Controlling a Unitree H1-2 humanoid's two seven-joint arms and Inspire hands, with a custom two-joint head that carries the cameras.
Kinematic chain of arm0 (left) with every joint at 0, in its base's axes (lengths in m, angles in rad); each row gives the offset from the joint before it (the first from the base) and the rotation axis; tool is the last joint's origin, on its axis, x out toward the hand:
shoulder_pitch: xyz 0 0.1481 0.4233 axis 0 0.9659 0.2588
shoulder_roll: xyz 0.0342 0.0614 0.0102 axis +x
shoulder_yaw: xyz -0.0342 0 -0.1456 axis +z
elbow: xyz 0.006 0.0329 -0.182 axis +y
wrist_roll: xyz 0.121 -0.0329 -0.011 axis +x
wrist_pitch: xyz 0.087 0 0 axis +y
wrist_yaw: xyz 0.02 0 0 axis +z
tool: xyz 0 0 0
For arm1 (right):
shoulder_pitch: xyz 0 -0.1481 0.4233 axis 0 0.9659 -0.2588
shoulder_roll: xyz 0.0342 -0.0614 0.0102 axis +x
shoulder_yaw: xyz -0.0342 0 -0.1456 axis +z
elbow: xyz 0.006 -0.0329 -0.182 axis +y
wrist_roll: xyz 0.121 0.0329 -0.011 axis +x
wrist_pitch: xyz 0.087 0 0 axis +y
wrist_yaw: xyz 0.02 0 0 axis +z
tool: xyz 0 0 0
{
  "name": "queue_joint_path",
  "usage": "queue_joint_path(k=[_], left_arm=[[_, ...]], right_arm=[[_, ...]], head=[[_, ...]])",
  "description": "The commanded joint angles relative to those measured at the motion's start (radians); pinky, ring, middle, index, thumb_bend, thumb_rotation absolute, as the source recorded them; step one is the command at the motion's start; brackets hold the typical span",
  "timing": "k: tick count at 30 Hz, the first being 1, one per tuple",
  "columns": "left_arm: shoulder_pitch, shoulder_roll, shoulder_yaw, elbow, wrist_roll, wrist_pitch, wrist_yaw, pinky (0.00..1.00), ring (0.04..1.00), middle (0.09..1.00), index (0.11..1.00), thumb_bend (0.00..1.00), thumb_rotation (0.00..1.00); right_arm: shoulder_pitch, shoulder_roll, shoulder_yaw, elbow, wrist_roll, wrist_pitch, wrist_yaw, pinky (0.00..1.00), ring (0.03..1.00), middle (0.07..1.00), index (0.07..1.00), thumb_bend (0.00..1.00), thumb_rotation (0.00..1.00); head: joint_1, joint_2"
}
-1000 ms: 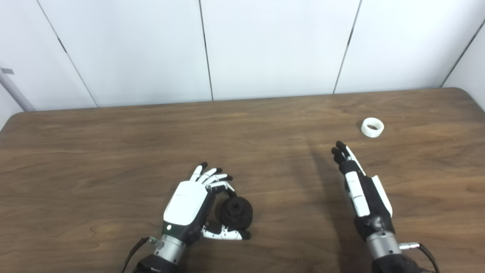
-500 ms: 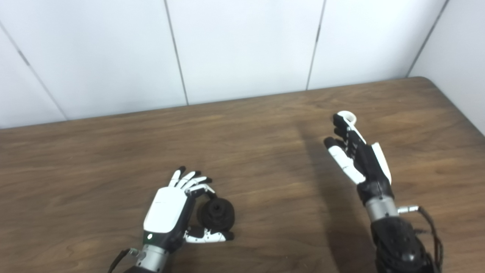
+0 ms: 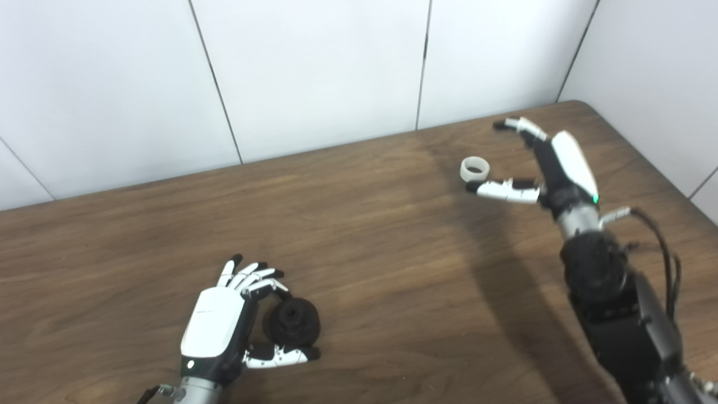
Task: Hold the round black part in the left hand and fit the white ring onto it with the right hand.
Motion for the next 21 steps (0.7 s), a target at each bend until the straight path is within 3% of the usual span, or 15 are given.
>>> queue_joint_path(k=[1, 9, 21], left_arm=[[0.007, 0.017, 0.005, 0.044, -0.001, -0.022, 0.016, 1.00, 0.862, 0.774, 0.484, 0.52, 0.05], [0.010, 0.019, 0.003, 0.044, 0.001, -0.026, 0.021, 1.00, 0.857, 0.767, 0.483, 0.52, 0.05], [0.017, 0.016, 0.003, 0.042, 0.002, -0.024, 0.023, 1.00, 0.858, 0.768, 0.484, 0.52, 0.05]], right_arm=[[-0.043, -0.025, 0.005, 0.010, -0.021, -0.009, 0.007, 0.94, 0.978, 0.944, 0.761, 0.83, 0.26], [-0.148, -0.075, 0.040, 0.180, -0.045, -0.009, 0.032, 1.00, 1.000, 0.978, 0.727, 0.84, 0.22], [-0.280, -0.114, 0.111, 0.367, -0.066, 0.038, 0.105, 1.00, 1.000, 0.992, 0.740, 0.85, 0.26]], head=[[-0.002, 0.000], [-0.009, -0.006], [-0.010, -0.010]])
